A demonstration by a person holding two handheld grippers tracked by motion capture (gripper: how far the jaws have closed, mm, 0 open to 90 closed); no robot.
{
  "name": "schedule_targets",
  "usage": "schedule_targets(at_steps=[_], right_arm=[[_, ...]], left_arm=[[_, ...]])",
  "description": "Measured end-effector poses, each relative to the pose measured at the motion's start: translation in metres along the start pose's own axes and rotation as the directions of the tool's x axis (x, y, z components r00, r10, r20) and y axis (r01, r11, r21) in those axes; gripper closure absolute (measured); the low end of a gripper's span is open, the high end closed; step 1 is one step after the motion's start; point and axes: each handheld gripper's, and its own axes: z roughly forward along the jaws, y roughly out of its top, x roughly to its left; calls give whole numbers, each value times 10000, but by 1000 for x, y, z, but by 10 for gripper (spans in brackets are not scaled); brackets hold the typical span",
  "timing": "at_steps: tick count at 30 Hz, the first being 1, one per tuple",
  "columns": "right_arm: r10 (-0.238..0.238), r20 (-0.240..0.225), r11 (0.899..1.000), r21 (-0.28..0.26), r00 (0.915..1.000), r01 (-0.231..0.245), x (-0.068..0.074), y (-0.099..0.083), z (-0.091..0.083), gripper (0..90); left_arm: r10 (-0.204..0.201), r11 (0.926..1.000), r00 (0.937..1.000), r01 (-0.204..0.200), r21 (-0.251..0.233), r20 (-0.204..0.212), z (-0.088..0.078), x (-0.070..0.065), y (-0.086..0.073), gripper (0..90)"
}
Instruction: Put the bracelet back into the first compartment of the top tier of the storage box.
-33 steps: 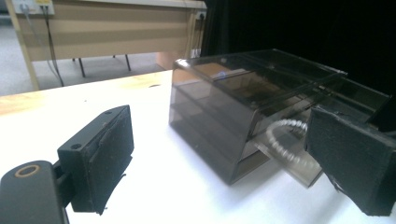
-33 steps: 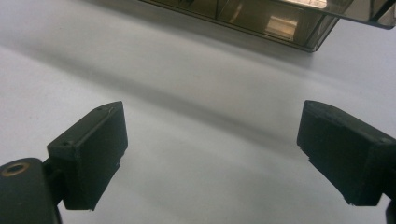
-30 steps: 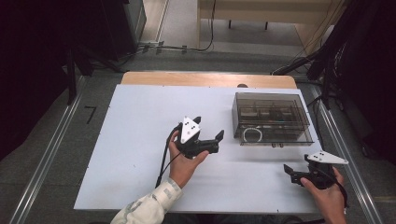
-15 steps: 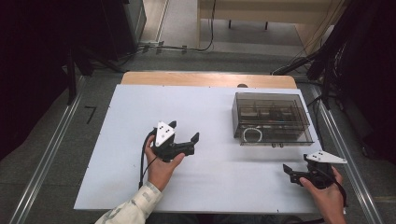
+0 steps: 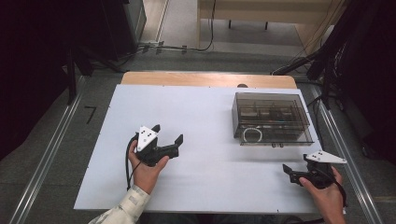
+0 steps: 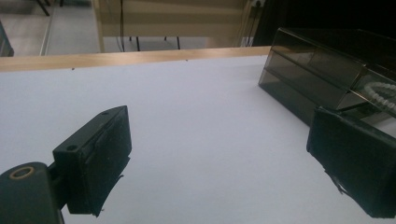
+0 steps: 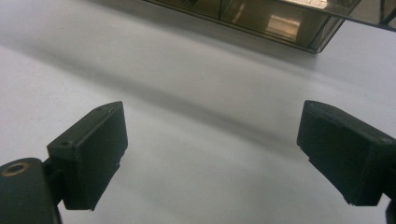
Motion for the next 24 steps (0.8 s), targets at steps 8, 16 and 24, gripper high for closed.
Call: schedule_targets(at_steps=[8, 16, 24], right_arm=[[9, 11, 10000, -26, 10000, -9, -1, -1, -1, 69], [33, 33, 10000, -9, 10000, -33, 0, -1, 0, 69], [51, 57, 10000, 28, 10000, -52, 0, -1, 0, 69]], left_arm=[[-246, 9996, 9992, 250, 104, -314, -18, 15, -2, 61], [-635, 9974, 9947, 660, 280, -811, -37, 39, -7, 61], [-904, 9949, 9890, 951, 348, -1174, -54, 57, -11, 61]])
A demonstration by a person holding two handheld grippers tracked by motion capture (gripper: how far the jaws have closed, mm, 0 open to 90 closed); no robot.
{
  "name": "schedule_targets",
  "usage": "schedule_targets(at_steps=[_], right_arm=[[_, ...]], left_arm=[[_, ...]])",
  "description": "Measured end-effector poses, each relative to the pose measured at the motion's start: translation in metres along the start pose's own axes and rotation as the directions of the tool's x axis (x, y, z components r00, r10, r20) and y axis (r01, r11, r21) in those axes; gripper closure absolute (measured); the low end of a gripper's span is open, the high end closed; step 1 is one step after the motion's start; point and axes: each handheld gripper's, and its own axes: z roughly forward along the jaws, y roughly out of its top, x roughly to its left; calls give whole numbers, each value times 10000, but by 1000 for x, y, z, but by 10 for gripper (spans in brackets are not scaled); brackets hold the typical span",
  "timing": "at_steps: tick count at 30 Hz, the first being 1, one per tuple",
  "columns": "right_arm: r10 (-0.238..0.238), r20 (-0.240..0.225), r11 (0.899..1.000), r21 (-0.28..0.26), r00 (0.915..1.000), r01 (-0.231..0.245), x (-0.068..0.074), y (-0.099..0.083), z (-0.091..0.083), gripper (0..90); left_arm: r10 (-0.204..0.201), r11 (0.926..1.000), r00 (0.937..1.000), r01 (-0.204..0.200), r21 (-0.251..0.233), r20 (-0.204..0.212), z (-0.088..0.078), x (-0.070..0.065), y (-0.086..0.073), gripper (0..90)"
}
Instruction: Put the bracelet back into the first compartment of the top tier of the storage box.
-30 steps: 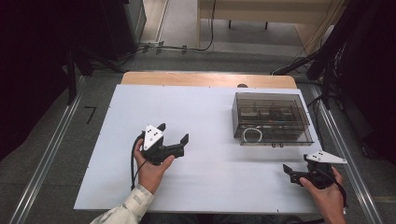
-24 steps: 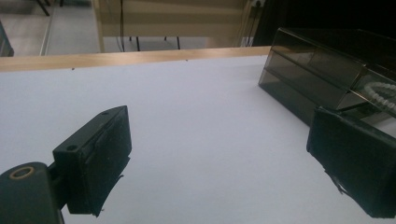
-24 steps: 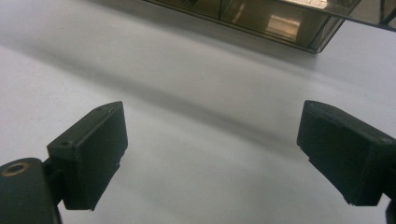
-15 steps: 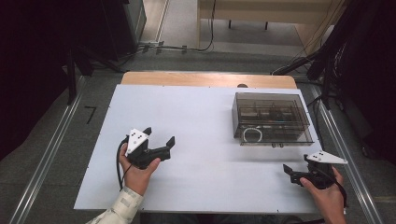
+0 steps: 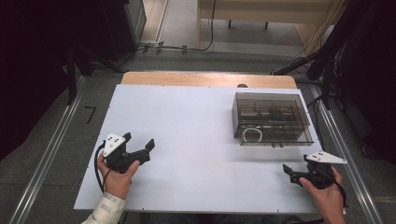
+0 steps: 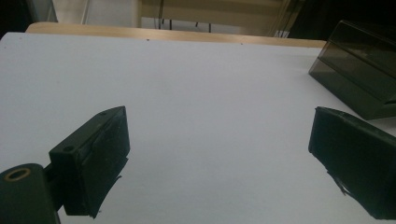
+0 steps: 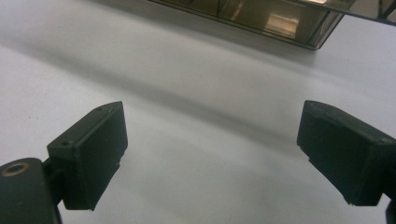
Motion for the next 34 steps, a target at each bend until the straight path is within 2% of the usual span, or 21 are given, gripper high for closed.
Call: schedule_targets(at_steps=[4, 12, 34], right_arm=[[10, -1, 10000, 29, 10000, -10, 0, 0, 0, 69], [37, 24, 10000, 25, 10000, -37, 0, 0, 0, 69], [123, 78, 9999, -2, 9999, -123, -2, -3, -3, 69]], left_arm=[[-18, 10000, 9999, 19, 60, -153, -6, 7, -1, 61], [-46, 9980, 9989, 75, 631, -457, -12, 16, -7, 61], [-270, 9971, 9973, 318, 691, -688, -27, 33, -13, 57]])
